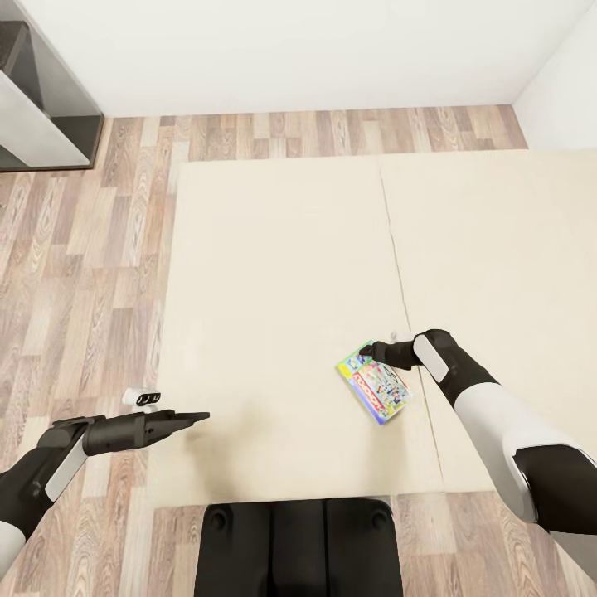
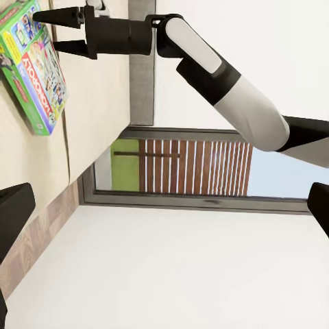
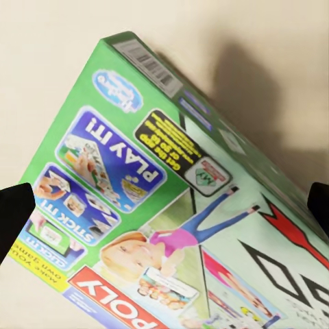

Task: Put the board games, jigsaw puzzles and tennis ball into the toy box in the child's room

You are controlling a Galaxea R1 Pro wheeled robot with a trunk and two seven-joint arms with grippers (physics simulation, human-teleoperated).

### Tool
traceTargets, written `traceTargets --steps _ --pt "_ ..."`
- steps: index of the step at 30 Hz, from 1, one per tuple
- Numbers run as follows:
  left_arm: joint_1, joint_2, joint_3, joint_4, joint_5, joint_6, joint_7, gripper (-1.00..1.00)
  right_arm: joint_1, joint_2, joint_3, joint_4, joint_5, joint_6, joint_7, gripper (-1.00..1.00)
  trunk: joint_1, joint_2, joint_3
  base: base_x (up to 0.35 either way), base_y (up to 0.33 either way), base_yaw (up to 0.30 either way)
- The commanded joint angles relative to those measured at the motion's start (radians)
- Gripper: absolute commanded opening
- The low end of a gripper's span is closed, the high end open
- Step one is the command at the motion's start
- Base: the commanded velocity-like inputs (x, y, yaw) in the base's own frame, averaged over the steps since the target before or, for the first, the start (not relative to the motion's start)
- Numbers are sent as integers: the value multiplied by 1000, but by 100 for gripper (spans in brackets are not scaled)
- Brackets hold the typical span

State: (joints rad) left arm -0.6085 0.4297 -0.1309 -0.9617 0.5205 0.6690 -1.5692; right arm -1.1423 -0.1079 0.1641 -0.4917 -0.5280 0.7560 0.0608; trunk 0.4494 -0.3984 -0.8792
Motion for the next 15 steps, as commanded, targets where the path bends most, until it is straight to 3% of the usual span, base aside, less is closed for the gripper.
traceTargets --steps 1,15 --pt "-1 1 -4 0 6 11 -2 100 0 -1 5 -1 6 3 6 100 1 -2 -1 -36 1 0" --pt "-1 1 -4 0 6 11 -2 100 0 -1 5 -1 6 3 7 100 1 -2 -1 -33 0 30"
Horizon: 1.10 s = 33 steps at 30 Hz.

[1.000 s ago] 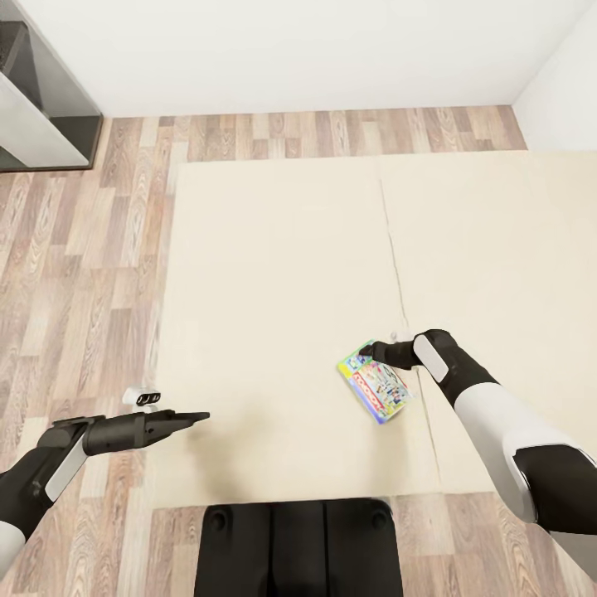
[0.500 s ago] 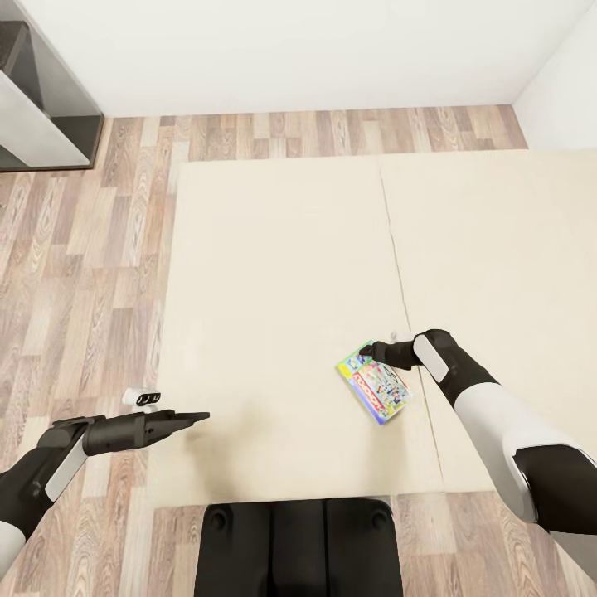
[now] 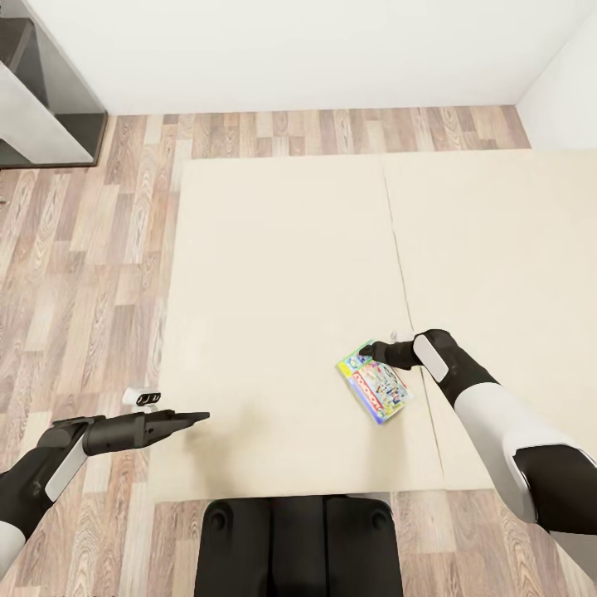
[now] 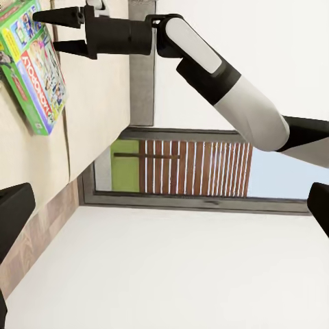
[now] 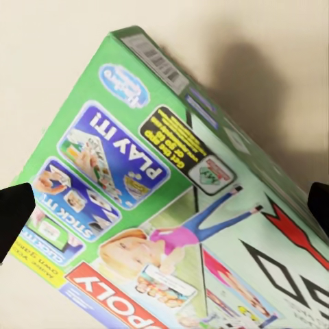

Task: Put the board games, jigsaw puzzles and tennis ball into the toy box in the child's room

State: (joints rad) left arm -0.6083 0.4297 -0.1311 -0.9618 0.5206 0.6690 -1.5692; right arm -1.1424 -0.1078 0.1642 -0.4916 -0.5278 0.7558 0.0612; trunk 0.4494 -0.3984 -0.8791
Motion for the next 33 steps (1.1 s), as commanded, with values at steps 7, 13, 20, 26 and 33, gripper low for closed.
traceTargets --steps 7,13,20,26,33 --pt "-1 1 -5 0 6 11 -2 100 0 -1 4 -1 6 3 6 100 1 -2 -1 -2 0 67" --pt "-1 1 -5 0 6 11 -2 100 0 -1 4 -1 6 3 7 100 1 -2 -1 0 20 26" --pt "-1 1 -5 1 6 11 -2 100 0 -1 5 -1 6 4 8 100 1 -2 -1 0 92 4" --pt "-1 1 -5 1 6 11 -2 100 0 -1 5 -1 6 4 8 100 1 -2 -1 0 16 0" --pt "-1 1 -5 1 6 11 -2 100 0 -1 5 -1 6 3 8 100 1 -2 -1 0 3 0"
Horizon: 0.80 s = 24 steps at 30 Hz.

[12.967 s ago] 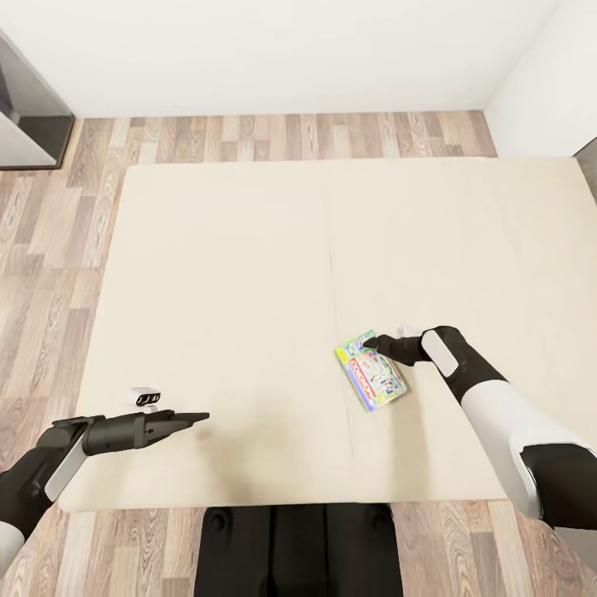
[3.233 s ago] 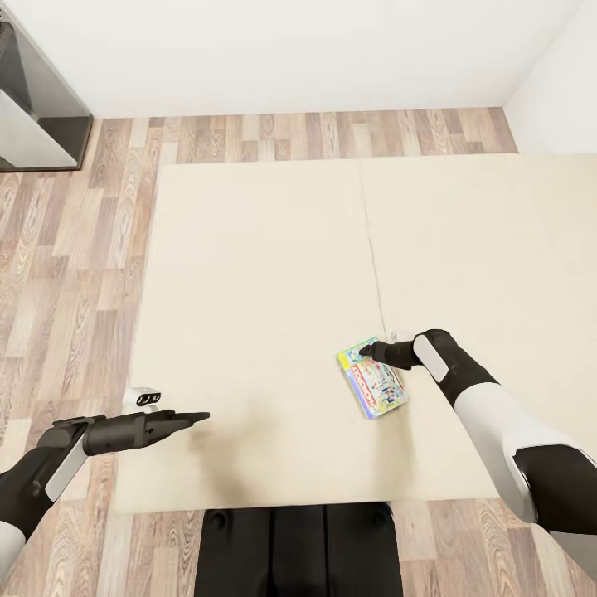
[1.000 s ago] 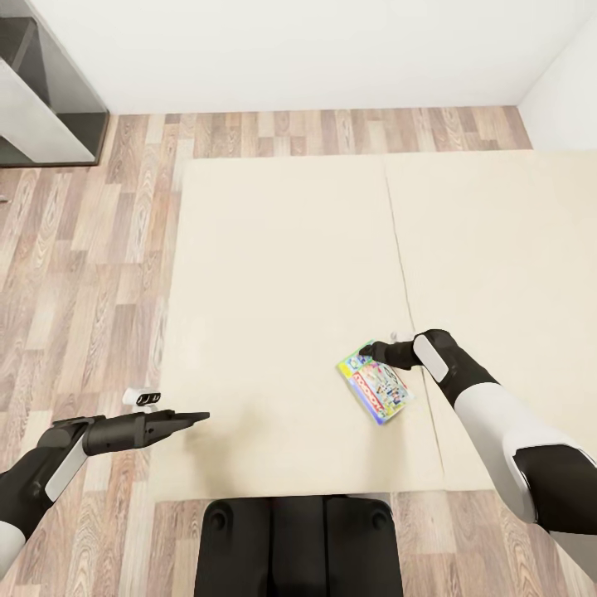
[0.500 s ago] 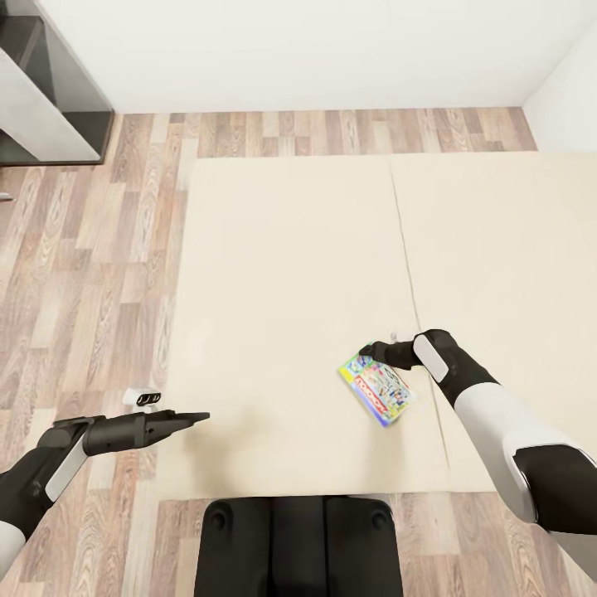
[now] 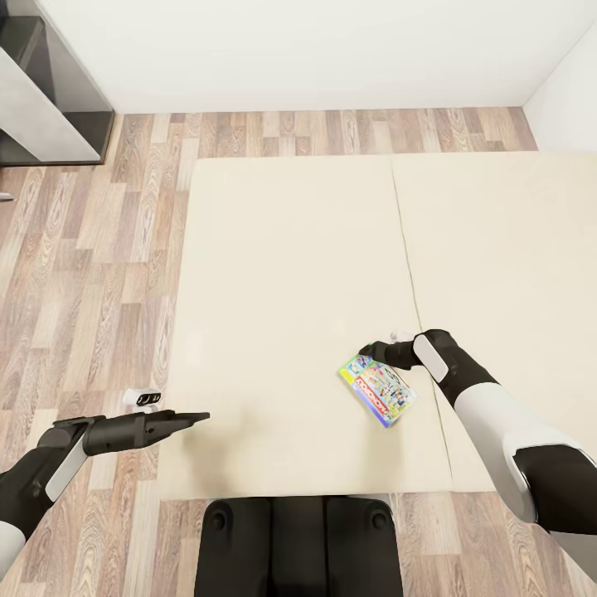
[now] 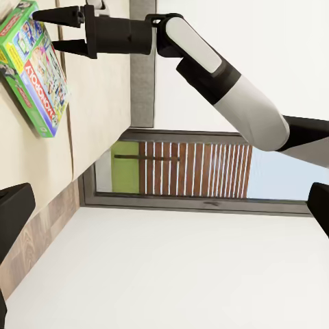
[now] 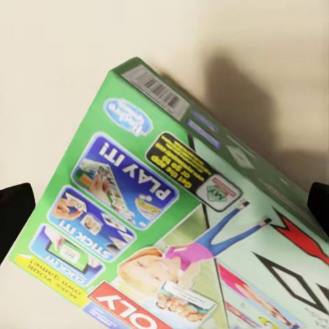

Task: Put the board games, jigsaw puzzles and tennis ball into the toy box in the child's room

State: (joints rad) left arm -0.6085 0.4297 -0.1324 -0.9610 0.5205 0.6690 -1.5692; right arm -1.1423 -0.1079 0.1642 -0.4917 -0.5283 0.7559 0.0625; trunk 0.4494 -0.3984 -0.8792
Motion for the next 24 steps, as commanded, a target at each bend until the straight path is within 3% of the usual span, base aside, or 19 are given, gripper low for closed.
traceTargets --steps 1,24 --pt "-1 1 -4 0 6 11 -2 100 0 -1 5 -1 7 3 7 100 1 -2 -1 0 0 0" --pt "-1 1 -3 0 6 11 -2 100 0 -3 3 -4 7 2 7 100 1 -2 -1 0 30 0"
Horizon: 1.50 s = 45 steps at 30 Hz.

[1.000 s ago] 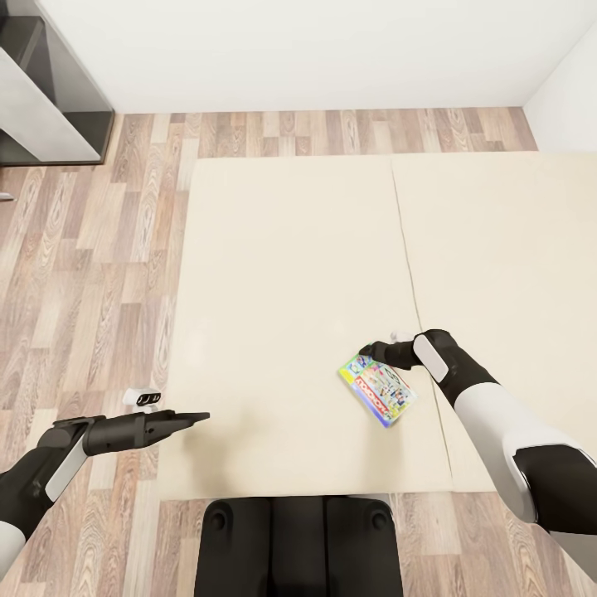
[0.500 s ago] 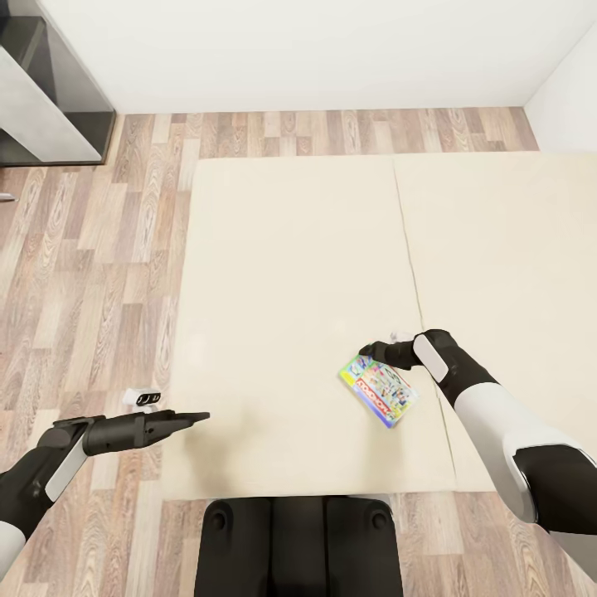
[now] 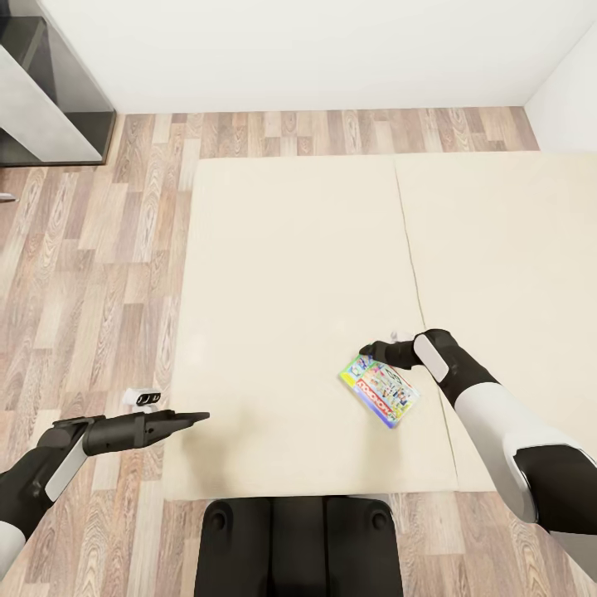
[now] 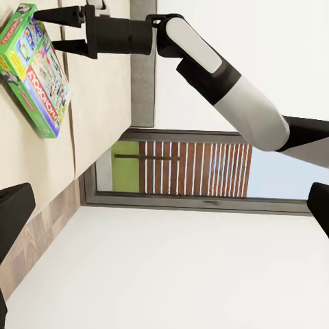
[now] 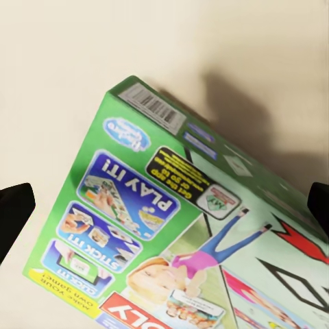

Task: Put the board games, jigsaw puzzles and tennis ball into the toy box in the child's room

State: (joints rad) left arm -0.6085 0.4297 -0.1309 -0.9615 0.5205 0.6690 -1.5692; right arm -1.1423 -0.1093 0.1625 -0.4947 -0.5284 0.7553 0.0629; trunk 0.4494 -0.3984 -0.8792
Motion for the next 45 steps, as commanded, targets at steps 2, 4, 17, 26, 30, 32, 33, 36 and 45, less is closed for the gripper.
traceTargets --steps 2,4,17,26,30,32,33,36,45 --pt "-1 1 -5 1 6 11 -2 100 0 -1 4 -1 7 3 5 100 1 -2 -1 0 0 0" --pt "-1 1 -4 1 6 11 -2 100 0 -1 5 -2 7 3 5 100 1 -2 -1 0 0 0" --pt "7 -17 5 15 1 14 -2 100 12 25 3 10 13 -7 3 100 1 -2 -1 0 0 0" --pt "7 -4 4 17 -3 15 -2 100 17 39 2 11 16 -22 4 100 1 -2 -1 0 0 0" --pt "7 -3 4 17 -3 15 -2 100 17 40 2 11 15 -22 5 100 1 -2 -1 0 0 0" --pt "7 -2 4 17 -3 15 -2 100 17 40 2 11 14 -21 5 100 1 -2 -1 0 0 0" --pt "7 -2 4 17 -4 15 -2 100 18 41 2 11 14 -20 5 100 1 -2 -1 0 0 0" --pt "7 -2 4 17 -4 15 -2 100 18 41 2 11 13 -18 5 100 1 -2 -1 0 0 0" --pt "7 -2 4 17 -4 15 -2 100 18 40 6 11 14 -15 12 100 1 -2 -1 0 0 0"
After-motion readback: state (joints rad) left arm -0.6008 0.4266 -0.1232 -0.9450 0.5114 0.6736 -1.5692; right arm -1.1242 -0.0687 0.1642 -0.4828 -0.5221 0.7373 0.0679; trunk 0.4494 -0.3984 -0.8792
